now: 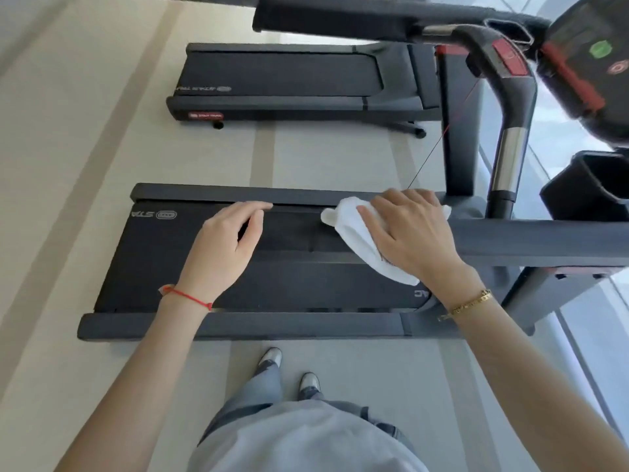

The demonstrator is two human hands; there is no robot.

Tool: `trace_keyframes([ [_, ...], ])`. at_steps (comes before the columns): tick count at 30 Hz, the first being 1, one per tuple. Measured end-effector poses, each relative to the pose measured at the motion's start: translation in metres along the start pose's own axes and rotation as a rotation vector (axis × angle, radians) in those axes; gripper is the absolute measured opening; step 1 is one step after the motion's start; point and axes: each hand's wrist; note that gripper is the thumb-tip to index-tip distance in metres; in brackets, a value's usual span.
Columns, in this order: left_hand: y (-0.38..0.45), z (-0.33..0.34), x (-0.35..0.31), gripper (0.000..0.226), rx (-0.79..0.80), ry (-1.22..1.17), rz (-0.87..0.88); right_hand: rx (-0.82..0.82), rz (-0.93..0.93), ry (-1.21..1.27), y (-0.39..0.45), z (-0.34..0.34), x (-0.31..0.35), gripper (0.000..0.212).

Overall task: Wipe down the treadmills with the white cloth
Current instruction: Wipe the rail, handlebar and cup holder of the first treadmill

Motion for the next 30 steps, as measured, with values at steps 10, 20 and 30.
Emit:
trace_keyframes([
  [10, -0.001, 0.001, -0.003, 0.035, -0.022, -0.004, -0.050, 0.041, -0.247, 0.006, 0.002, 0.008, 0.028, 0.078],
  [20, -0.001, -0.004, -0.001, 0.038, -0.007, -0.101, -0.124, 0.014, -0.365, 0.048, 0.005, 0.019, 0.062, 0.076],
  [30, -0.005, 0.001, -0.004, 0.041, -0.048, -0.021, -0.128, 0.481, -0.240, 0.098, 0.049, 0.002, 0.060, 0.062],
])
Point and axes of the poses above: each hand's wrist, its own y-axis towards the middle knuckle, its own z-axis out of the palm, x = y × z, and after that the axes turned 11 degrees about z, right-handed
